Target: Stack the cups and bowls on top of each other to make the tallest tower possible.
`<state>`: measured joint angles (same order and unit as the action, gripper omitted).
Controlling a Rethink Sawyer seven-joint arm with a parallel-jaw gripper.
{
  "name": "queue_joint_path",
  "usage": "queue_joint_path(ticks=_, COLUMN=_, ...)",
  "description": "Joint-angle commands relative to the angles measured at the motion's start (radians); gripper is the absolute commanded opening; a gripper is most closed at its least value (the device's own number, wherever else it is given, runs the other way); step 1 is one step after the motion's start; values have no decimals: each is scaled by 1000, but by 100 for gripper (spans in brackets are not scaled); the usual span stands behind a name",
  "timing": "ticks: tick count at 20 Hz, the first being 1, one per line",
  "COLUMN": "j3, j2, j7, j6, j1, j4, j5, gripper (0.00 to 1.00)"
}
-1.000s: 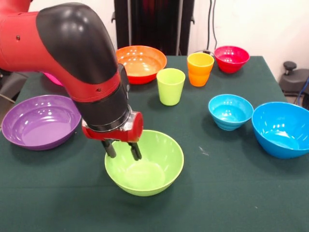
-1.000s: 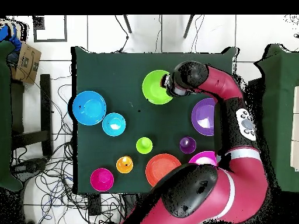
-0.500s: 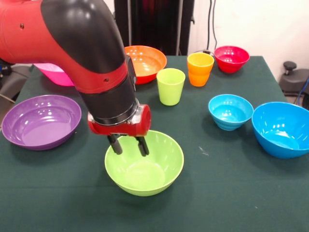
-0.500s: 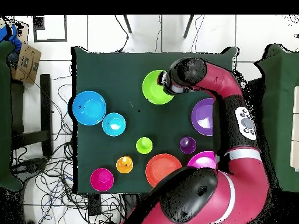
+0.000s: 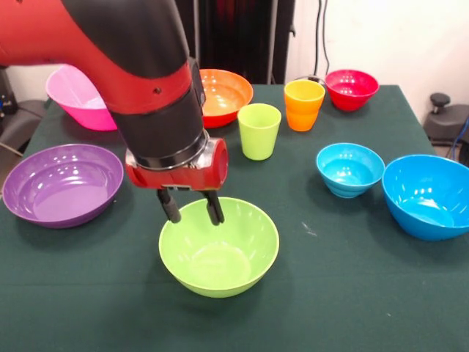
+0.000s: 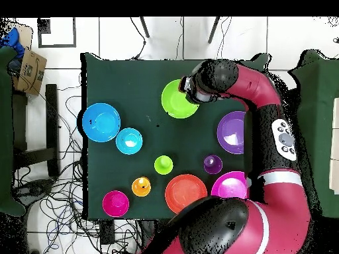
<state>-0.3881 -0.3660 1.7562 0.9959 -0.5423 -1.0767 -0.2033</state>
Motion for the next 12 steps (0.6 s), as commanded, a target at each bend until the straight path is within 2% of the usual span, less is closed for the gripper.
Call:
queue_joint_path(ticks=1, j3=-28, j2=-49, j7=-163, j6=114, j1=40, j4=-66, j5=-56, gripper=100)
queue_joint_path(ticks=12, j3=2, j2=-29, j7=-184, j6=147, j1=50, j4=8, j5=-105, gripper=100)
